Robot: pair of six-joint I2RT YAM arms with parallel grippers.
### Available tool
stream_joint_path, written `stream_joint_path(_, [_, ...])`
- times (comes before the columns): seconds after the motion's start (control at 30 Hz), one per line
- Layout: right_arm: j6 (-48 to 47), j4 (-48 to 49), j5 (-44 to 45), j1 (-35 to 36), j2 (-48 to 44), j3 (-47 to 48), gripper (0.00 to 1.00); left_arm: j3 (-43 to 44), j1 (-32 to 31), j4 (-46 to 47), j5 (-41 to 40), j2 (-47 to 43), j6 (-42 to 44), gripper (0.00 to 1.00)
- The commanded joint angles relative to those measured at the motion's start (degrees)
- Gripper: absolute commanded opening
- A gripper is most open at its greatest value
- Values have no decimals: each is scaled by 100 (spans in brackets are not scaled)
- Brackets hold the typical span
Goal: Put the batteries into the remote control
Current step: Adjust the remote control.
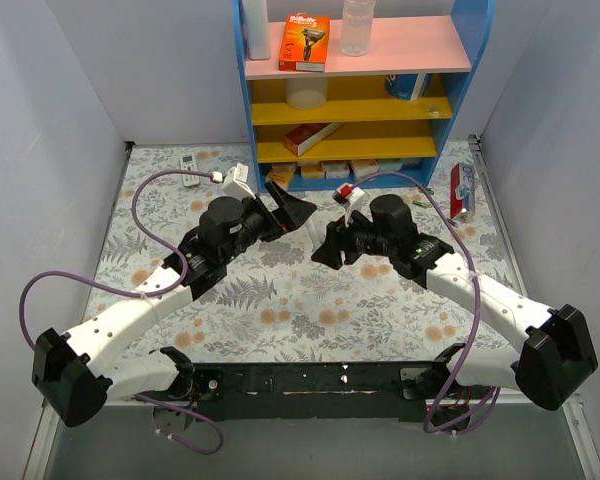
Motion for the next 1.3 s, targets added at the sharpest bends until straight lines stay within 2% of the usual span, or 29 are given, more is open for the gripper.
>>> stream_joint_path(0.0, [-701, -654, 1224, 407, 47, 414, 1, 516, -32, -931, -553, 247, 169, 98])
stream_joint_path(0.27, [-895, -672, 1832, 952, 143, 555, 1, 1026, -23, -1723, -800, 863, -305, 97])
stream_joint_path(0.47, [-1115, -725, 2175, 1295, 249, 669, 1, 1219, 65, -1978, -352, 1135, -367, 87])
stream_joint_path(0.63, [-1159, -708, 2272, 1410, 293, 713, 1, 1009, 337, -1979, 184, 1153, -569, 76])
stream_joint_path(0.97, [-1449, -769, 2641, 1664, 433, 722, 1, 842, 811, -2224, 1098, 1004, -614, 65])
stream_joint_path(1.2, [-1607, -760, 2694, 1717, 539, 749, 1, 719, 988, -2286, 1345, 898, -579, 52])
stream_joint_path(1.27, [-1625, -760, 2676, 1717, 574, 757, 1, 701, 1023, -2277, 1406, 924, -509, 41])
